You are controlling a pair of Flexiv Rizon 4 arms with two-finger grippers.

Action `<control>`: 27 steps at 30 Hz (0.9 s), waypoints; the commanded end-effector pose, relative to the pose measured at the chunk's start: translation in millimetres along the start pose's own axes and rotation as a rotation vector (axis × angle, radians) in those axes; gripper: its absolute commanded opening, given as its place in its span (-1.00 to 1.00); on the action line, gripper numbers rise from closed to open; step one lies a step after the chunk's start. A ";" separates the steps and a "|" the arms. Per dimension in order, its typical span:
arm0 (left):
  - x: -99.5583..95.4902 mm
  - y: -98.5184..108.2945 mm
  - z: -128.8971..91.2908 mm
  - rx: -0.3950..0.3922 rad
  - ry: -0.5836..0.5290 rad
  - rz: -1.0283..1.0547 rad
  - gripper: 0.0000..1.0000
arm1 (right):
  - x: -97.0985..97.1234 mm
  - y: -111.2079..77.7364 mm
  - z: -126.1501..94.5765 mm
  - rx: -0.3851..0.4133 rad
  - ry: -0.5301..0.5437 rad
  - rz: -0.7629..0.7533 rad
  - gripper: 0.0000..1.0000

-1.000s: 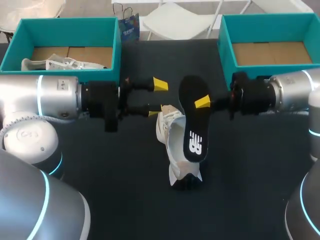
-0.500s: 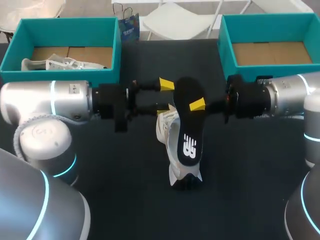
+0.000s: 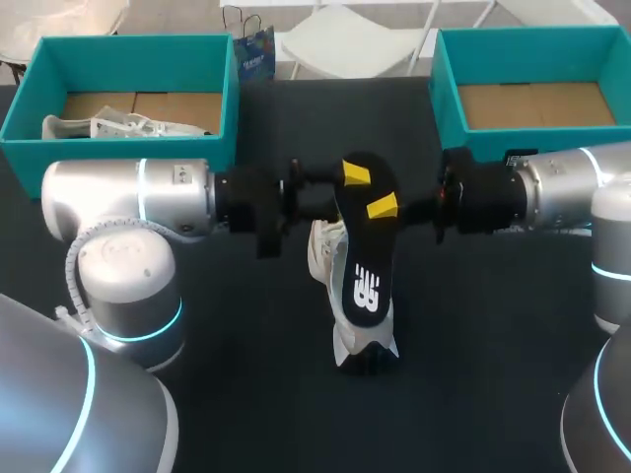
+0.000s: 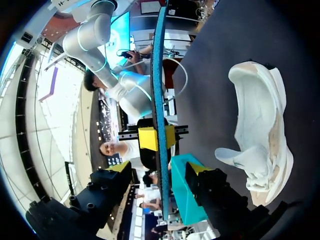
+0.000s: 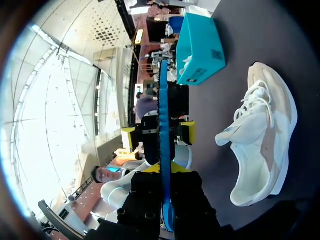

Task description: Take the shoe out of the shoebox, open the shoe tongue, remove and reinsert the insole, then place the shoe into the shoebox

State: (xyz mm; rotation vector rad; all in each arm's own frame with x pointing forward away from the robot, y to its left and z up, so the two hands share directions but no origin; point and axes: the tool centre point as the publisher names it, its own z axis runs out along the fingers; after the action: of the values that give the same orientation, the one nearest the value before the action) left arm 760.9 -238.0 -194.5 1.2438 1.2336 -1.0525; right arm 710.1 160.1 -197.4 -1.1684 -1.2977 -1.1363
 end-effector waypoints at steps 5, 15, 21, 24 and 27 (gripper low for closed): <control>4.3 -4.0 10.5 -0.020 -0.009 -0.008 -0.19 | 0.0 5.1 -0.1 0.004 -0.003 -0.002 -1.00; 7.2 -6.0 18.1 -0.023 -0.012 -0.018 -0.36 | -1.1 6.8 1.0 0.012 -0.001 0.000 -1.00; 8.0 -2.5 18.1 -0.040 -0.015 -0.016 -0.40 | -2.2 5.6 0.8 0.009 0.001 0.005 -1.00; 8.7 -1.2 17.0 -0.049 -0.016 -0.017 -0.40 | -2.9 5.9 1.0 0.009 0.002 0.006 -1.00; 9.8 -1.9 16.3 -0.043 -0.012 -0.023 -0.47 | -3.2 6.7 1.4 0.009 0.004 0.005 -1.00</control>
State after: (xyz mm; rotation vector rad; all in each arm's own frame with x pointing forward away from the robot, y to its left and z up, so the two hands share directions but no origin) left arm 761.6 -251.9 -203.5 1.1877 1.2580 -1.0427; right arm 715.4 159.9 -199.0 -1.1639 -1.2964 -1.1269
